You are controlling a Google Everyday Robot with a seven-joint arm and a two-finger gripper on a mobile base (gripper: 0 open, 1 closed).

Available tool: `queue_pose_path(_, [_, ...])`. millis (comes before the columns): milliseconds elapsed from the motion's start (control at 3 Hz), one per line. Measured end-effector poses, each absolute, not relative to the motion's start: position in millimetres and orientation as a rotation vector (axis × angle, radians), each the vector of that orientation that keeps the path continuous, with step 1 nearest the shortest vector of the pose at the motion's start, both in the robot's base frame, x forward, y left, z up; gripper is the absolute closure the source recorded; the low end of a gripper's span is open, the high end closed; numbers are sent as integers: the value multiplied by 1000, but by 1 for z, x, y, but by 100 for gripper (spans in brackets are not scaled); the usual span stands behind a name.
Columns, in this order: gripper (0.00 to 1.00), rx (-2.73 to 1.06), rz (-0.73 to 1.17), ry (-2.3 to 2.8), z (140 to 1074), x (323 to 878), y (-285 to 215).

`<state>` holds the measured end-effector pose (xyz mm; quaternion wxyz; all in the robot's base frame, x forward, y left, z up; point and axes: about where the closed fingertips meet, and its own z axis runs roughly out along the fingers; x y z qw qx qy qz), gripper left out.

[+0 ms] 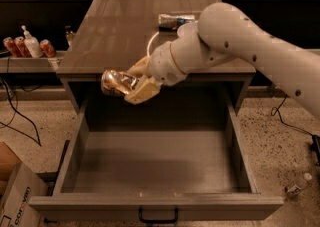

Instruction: Place orange can into top drawer

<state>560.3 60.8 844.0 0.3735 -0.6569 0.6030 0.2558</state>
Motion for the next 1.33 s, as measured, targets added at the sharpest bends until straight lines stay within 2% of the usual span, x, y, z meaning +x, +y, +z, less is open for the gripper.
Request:
queue_pose_path(667, [100,-1671,843,1761,760,501,55])
queue_pose_path(1333, [100,-1510,912,1974,688,484,68])
